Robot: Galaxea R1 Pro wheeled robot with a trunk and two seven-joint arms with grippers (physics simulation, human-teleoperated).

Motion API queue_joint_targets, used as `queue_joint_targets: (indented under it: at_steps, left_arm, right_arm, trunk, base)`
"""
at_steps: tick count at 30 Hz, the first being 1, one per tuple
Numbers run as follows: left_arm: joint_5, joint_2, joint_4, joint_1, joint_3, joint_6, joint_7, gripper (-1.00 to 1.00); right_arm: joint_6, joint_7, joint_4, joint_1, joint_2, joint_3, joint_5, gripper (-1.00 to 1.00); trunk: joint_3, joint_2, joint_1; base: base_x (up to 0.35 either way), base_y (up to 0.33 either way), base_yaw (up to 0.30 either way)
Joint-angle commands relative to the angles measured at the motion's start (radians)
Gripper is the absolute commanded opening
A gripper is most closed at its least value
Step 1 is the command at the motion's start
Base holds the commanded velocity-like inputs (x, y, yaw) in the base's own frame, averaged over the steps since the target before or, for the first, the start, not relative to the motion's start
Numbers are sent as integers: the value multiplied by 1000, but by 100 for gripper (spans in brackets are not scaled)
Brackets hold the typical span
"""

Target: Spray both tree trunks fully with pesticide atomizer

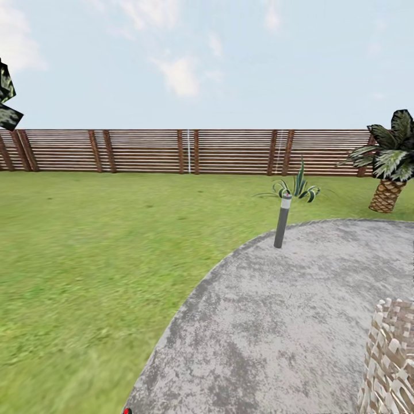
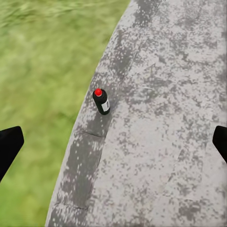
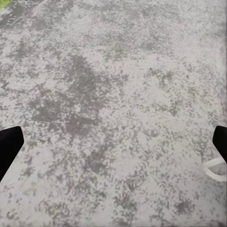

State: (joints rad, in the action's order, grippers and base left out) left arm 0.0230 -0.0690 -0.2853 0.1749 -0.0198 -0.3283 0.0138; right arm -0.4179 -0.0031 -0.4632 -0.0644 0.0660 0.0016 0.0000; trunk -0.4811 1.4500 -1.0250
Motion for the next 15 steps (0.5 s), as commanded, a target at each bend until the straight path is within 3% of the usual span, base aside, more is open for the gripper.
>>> queue_joint_targets:
  at_steps: [1, 15]
  left_arm:
    - [0, 0, 0, 0, 0, 0, 0, 100]
    - [-3, 2, 0, 1, 3, -1, 0, 100]
  right_arm:
    - [0, 0, 0, 0, 0, 0, 0, 100]
    - [0, 0, -6, 0, 2, -2, -1, 100]
  trunk:
    - [0, 0, 0]
    - [0, 0, 0]
  base:
    - [0, 0, -30]
    - [0, 0, -3]
